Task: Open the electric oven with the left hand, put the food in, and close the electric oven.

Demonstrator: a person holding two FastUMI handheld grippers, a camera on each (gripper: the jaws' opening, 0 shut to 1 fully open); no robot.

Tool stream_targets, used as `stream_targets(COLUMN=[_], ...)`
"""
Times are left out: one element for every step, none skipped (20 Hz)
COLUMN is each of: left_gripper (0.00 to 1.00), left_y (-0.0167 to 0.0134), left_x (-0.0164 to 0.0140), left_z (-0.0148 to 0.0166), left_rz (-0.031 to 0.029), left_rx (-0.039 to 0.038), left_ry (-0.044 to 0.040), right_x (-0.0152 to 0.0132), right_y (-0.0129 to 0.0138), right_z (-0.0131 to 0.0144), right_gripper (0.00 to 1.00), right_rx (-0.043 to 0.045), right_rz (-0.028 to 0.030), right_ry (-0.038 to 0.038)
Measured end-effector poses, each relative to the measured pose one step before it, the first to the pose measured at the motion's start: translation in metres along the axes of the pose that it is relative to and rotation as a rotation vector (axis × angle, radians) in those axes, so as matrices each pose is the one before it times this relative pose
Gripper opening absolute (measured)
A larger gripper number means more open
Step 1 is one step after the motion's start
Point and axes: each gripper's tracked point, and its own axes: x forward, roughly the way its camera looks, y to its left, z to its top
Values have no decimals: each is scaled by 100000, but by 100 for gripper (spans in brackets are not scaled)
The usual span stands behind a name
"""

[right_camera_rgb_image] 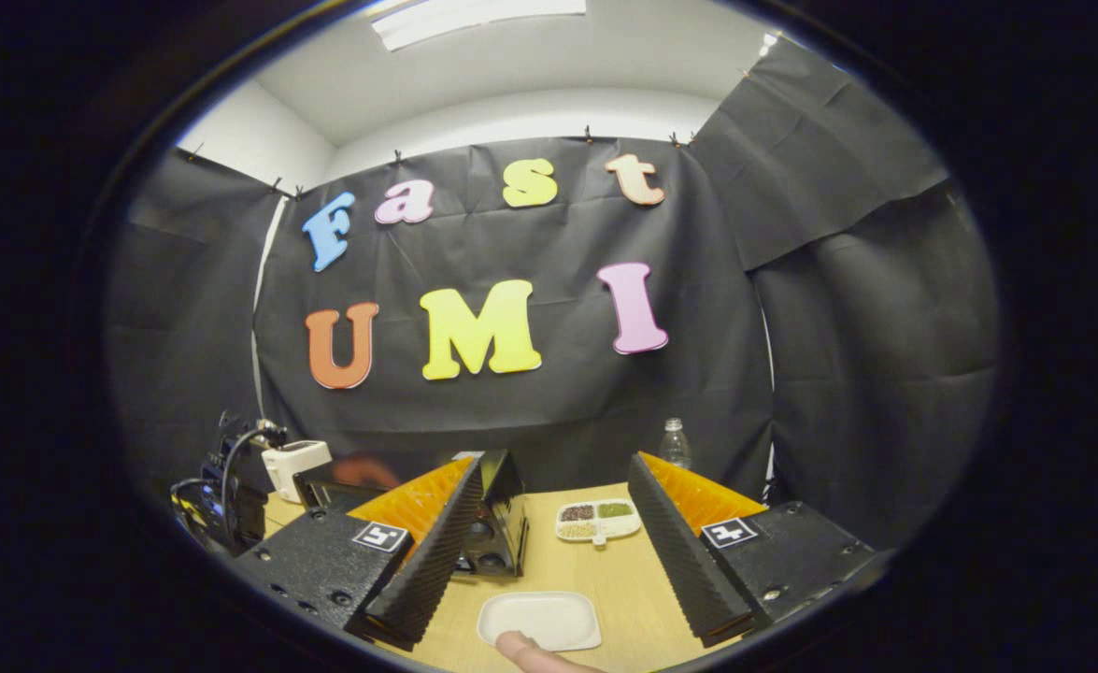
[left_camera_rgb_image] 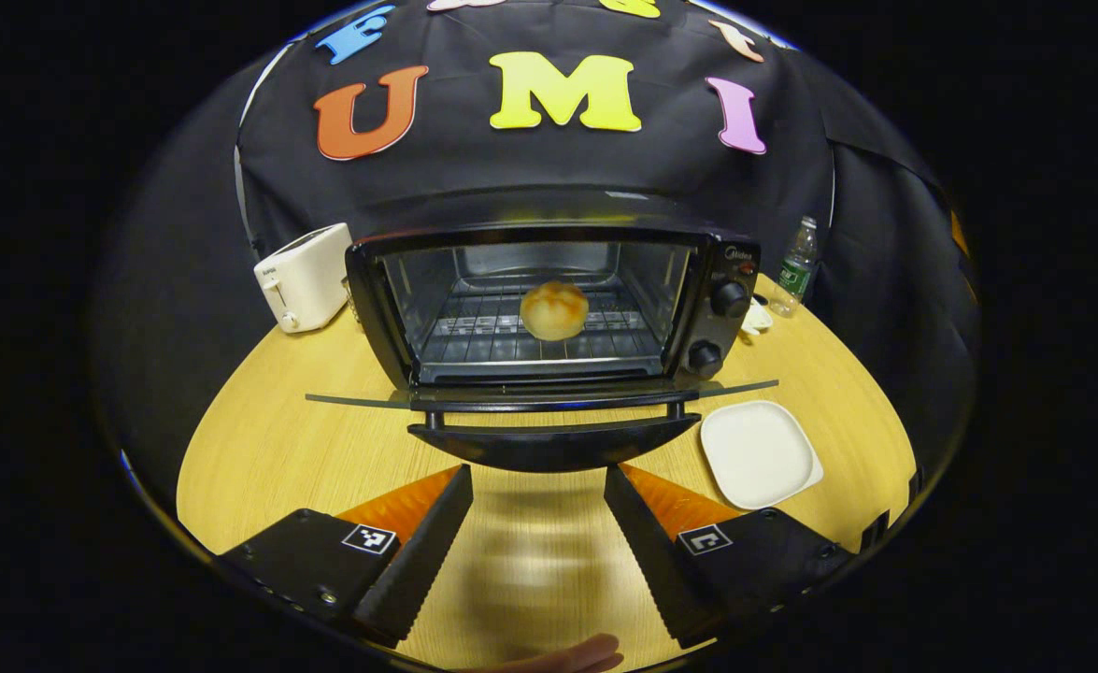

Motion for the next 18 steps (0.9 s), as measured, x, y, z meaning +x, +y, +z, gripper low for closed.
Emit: stream_targets(left_gripper=[94, 94, 94, 94, 94, 94, 95, 95, 95, 95, 95, 95, 95, 94, 94, 94, 94, 94], left_y=[83, 148, 50, -42, -32, 151, 206, -93, 197, 125, -17, -201, -327, -167, 117, 29, 21, -86], left_x=[184, 47, 163, 162, 334, 332, 367, 298, 346, 162, -155, -438, -634, -871, -878, -925, -1031, -1263], left_z=[634, 466, 636, 550, 612, 416, 488, 1003, 1028, 739, 396, 533, 240, 404, 582, 588, 631, 687], left_rz=[-39, 409, 150, -58, -276, 110, 808, 157, 1021, 540, -14, -825, -937, -325, 313, 64, -189, -223], left_rx=[94, -518, -532, -364, -120, -129, -550, -366, -636, -777, -1135, -1324, -704, 585, 865, 358, -128, -649], left_ry=[-935, -865, -1291, -1313, -1071, -668, -1080, -3724, -4791, -3609, -2610, -2174, -1136, -1736, -2425, -2755, -2767, -2806], right_x=[-118, -143, -100, -174, -143, -124, -271, -212, -272, -187, -198, -252, -259, -262, -352, -256, -484, -461], right_y=[-183, -207, -239, -232, -107, -180, -192, -147, -234, -199, -28, 29, -21, -33, -14, 141, 148, 186], right_z=[5, -66, -153, 3, -63, 54, -80, 36, -54, -4, -25, -5, 3, 64, -119, 73, 49, 183], right_gripper=[94, 94, 94, 94, 94, 94, 94, 94, 94, 94, 95, 95, 94, 94, 94, 94, 94, 95], right_rx=[8, 172, 115, 51, -40, -6, 69, 104, 103, -87, -65, 20, -35, 7, -154, -113, 75, 285], right_rz=[-314, -416, -431, -466, -423, -416, -420, -501, -768, -738, -168, -9, 33, -89, -64, 283, 388, 550], right_ry=[223, 126, 357, 182, 113, 77, 7, 104, 206, 224, 255, 235, 57, -9, 292, 240, 86, -262])
